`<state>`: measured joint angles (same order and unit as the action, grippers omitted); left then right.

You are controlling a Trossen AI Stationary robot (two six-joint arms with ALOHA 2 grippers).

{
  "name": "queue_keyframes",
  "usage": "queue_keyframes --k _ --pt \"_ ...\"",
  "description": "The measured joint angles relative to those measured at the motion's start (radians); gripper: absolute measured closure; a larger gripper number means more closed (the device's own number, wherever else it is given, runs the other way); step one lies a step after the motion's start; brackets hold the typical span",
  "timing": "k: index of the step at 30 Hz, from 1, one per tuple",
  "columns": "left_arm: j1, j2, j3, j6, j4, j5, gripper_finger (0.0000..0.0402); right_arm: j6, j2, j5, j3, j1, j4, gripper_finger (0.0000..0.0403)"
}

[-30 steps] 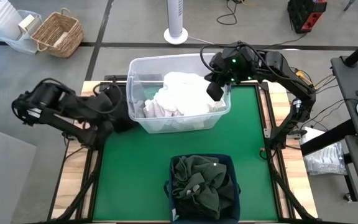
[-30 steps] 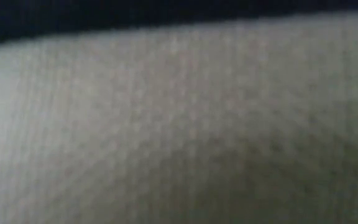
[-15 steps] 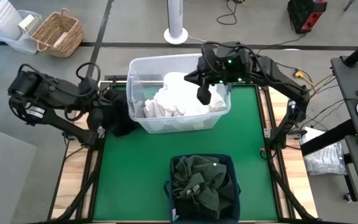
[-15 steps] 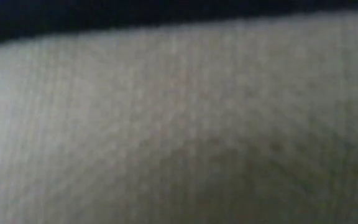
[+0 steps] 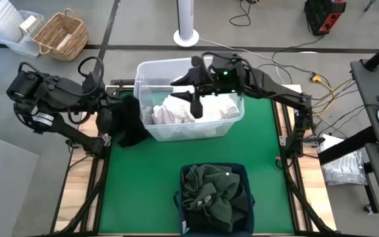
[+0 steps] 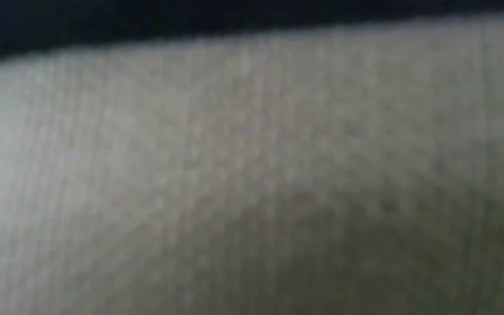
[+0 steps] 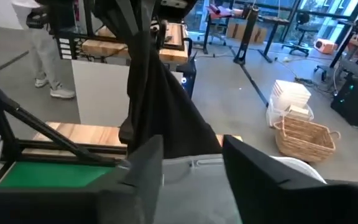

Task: Sort clothes
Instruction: Put the black shirt into the blue laundry bin

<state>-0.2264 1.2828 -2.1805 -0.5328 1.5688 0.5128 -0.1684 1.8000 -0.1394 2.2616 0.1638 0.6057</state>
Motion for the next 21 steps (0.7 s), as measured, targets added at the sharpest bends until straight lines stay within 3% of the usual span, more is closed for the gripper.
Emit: queue_keyframes --k 10,21 --pt "0.000 0.063 -0.103 0.039 -0.007 0.052 0.0401 0.014 0.093 -0.080 0.000 -0.027 -0.193 0.0129" --pt "0.000 0.119 -0.167 0.101 -0.089 0.081 0.0401 0.148 0.190 -0.177 0.000 -0.036 -0.405 0.0081"
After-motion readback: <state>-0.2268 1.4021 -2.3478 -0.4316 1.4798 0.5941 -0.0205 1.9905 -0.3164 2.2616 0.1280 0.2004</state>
